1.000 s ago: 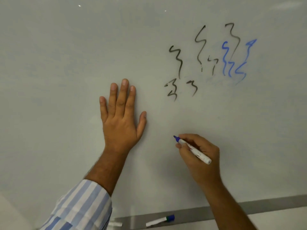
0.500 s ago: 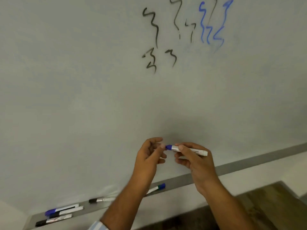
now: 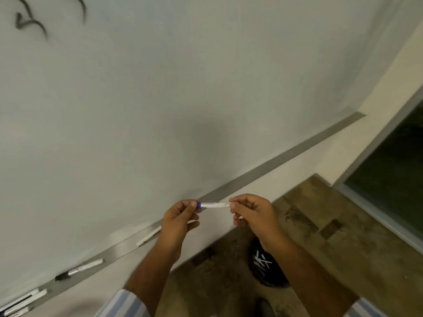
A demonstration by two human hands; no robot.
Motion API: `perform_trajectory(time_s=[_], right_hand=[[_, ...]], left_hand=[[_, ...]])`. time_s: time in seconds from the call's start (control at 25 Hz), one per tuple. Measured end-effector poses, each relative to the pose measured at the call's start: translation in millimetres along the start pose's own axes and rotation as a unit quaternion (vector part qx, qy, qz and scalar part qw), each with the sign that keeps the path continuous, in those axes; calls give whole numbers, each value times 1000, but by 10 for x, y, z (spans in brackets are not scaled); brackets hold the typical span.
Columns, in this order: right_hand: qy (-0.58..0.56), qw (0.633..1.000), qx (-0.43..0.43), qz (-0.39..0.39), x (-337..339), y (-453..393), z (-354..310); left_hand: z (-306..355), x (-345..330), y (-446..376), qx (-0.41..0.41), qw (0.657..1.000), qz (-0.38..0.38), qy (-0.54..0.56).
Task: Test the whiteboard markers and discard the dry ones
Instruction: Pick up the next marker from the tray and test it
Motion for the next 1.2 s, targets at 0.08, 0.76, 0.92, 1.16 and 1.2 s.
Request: perform_trajectory(time_s=[0.08,0.76,0.92,1.16,1.2], right_hand=[[13,1000,-16,11,316,-18,182],[143,958,-223,114,3061,-73,1946],[188,950,-229,101,3221,-215,2130],[252,939,-230,33,3281,-396,2238],[245,940,-232,36,3293,-392,2244]], left_hand=[[-195,-290,-139,42,999,-5,-14],[-1890,-2525,-969,291,927,-182,-150],[-1925,-2745,-1036,308,916,-190,-172],[-1983,-2841,-1130,283,901,-217,-247],[-1990,-2822,-1129,282,902,-211,-248]])
Point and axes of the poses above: each hand's wrist, its own y-axis away from the middle knuckle, its own x-axis out of the back of the hand, z = x × y, the point moved 3 cm from there along -y, towards the middle knuckle, and after that the axes turned 10 degrees about -z, right-handed, at the moved point
